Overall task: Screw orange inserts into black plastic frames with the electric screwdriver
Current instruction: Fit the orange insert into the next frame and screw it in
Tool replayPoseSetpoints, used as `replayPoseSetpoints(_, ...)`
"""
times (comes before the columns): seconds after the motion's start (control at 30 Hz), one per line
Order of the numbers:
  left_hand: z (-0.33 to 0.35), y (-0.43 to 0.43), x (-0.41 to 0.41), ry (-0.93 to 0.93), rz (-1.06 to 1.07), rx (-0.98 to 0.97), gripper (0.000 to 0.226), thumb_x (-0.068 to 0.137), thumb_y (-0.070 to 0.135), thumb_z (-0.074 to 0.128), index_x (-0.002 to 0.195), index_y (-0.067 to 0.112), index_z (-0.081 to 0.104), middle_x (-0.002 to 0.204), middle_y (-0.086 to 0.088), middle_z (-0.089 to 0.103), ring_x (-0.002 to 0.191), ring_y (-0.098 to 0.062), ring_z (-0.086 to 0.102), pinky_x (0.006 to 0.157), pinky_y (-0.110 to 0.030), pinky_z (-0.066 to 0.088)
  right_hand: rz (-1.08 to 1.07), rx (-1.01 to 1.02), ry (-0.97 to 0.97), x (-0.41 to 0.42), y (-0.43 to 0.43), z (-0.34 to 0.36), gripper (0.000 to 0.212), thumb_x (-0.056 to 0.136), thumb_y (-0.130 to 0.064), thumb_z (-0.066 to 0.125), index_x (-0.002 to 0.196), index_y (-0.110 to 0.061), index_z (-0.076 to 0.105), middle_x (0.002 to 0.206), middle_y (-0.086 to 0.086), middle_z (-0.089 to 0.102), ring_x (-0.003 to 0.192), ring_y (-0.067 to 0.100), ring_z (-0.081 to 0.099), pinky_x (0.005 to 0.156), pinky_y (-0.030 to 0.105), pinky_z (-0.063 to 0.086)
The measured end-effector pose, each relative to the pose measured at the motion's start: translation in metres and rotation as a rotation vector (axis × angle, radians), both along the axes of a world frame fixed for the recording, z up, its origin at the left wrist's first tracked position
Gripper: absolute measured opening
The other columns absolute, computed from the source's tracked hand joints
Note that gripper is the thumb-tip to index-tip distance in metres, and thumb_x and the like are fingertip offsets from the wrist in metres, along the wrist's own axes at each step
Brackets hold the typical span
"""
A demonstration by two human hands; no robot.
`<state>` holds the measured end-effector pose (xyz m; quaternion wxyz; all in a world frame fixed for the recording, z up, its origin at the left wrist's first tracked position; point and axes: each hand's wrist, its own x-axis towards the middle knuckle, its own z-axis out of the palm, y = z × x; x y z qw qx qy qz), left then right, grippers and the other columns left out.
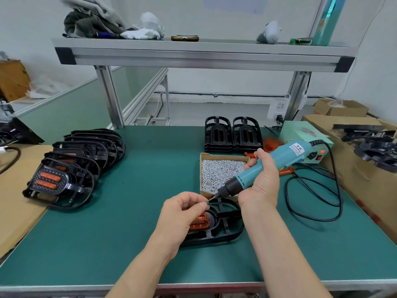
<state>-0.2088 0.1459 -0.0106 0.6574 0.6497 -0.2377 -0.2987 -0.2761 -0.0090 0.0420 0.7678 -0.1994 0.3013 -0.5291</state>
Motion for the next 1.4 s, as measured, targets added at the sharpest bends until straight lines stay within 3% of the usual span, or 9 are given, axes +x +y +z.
replayPoseSetpoints(0.17, 0.003, 0.003, -0.002, -0.016, 0.008, 0.001, 0.016, 0.086, 0.007, 0.073, 0.08, 0.022, 0.076, 0.086, -0.009, 0.075, 0.078, -0.018, 0.067, 0.077, -0.035, 0.055, -0.006, -0.009, 0.004, -0.001, 0.003, 0.001, 0.027, 0.084, -0.015, 0.076, 0.105, -0.015, 0.059, 0.058, -0.008, 0.058, 0.049, 0.003, 0.056, 0.048, 0.016, 0.048)
replayPoseSetpoints(0.3, 0.002, 0.005, -0.003, -0.018, 0.018, -0.006, 0.014, 0.085, 0.006, 0.074, 0.079, 0.019, 0.075, 0.085, -0.013, 0.074, 0.076, -0.02, 0.066, 0.078, -0.038, 0.055, -0.013, -0.014, 0.009, -0.001, 0.006, 0.001, 0.027, 0.084, -0.015, 0.076, 0.105, -0.015, 0.059, 0.06, -0.007, 0.057, 0.05, 0.003, 0.055, 0.049, 0.016, 0.049)
replayPoseSetpoints(0.43, -0.002, 0.005, -0.009, -0.076, 0.09, -0.012, 0.017, 0.085, 0.005, 0.074, 0.077, 0.02, 0.075, 0.079, -0.009, 0.074, 0.071, -0.016, 0.065, 0.069, -0.027, 0.055, -0.046, -0.057, 0.039, 0.001, 0.01, 0.0, 0.02, 0.084, -0.015, 0.076, 0.095, -0.016, 0.059, 0.058, -0.007, 0.055, 0.049, 0.004, 0.053, 0.048, 0.016, 0.047)
replayPoseSetpoints(0.57, -0.007, 0.003, -0.019, -0.213, 0.203, -0.022, 0.023, 0.086, 0.003, 0.072, 0.075, 0.023, 0.073, 0.075, 0.0, 0.073, 0.073, -0.017, 0.068, 0.072, -0.033, 0.058, -0.088, -0.092, 0.066, 0.002, 0.014, 0.002, 0.018, 0.083, -0.016, 0.075, 0.087, -0.021, 0.058, 0.057, -0.008, 0.054, 0.05, 0.005, 0.052, 0.048, 0.014, 0.046)
replayPoseSetpoints(0.83, -0.014, 0.004, -0.024, -0.824, 0.328, -0.005, 0.019, 0.081, -0.004, 0.075, 0.08, 0.014, 0.07, 0.076, 0.009, 0.064, 0.077, -0.017, 0.063, 0.072, -0.029, 0.048, -0.09, -0.083, 0.115, 0.003, 0.017, -0.001, 0.019, 0.084, -0.019, 0.074, 0.095, -0.017, 0.058, 0.058, -0.007, 0.054, 0.052, 0.007, 0.051, 0.051, 0.017, 0.046)
replayPoseSetpoints(1.03, -0.022, 0.012, -0.015, -0.777, 0.235, -0.006, 0.038, 0.079, 0.002, 0.08, 0.103, 0.03, 0.072, 0.089, 0.013, 0.068, 0.087, -0.002, 0.066, 0.081, -0.008, 0.046, -0.118, -0.153, 0.142, 0.003, 0.017, -0.007, 0.019, 0.085, -0.017, 0.074, 0.086, -0.017, 0.055, 0.057, -0.007, 0.053, 0.054, 0.008, 0.05, 0.059, 0.023, 0.045)
replayPoseSetpoints(1.1, -0.024, 0.015, -0.009, -0.735, 0.216, 0.027, 0.044, 0.08, 0.006, 0.08, 0.111, 0.036, 0.068, 0.095, 0.014, 0.068, 0.094, 0.0, 0.065, 0.088, -0.013, 0.047, -0.13, -0.203, 0.143, 0.003, 0.017, -0.008, 0.021, 0.085, -0.016, 0.074, 0.084, -0.018, 0.053, 0.057, -0.007, 0.053, 0.053, 0.008, 0.05, 0.056, 0.022, 0.046)
replayPoseSetpoints(1.23, -0.031, 0.02, 0.009, -0.818, 0.211, 0.158, 0.022, 0.081, 0.023, 0.074, 0.103, 0.025, 0.076, 0.106, 0.013, 0.063, 0.11, -0.013, 0.054, 0.102, -0.036, 0.042, -0.134, -0.341, 0.17, 0.005, 0.021, -0.007, 0.021, 0.081, -0.02, 0.076, 0.081, -0.018, 0.055, 0.058, -0.005, 0.053, 0.053, 0.009, 0.049, 0.053, 0.023, 0.045)
replayPoseSetpoints(1.4, -0.04, 0.019, 0.017, -0.768, 0.048, 0.28, 0.017, 0.083, 0.021, 0.077, 0.097, 0.031, 0.076, 0.12, 0.011, 0.053, 0.121, -0.013, 0.041, 0.109, -0.04, 0.034, -0.102, -0.508, 0.212, 0.015, 0.029, -0.008, 0.016, 0.077, -0.02, 0.075, 0.085, -0.015, 0.062, 0.065, -0.002, 0.055, 0.058, 0.01, 0.05, 0.056, 0.024, 0.044)
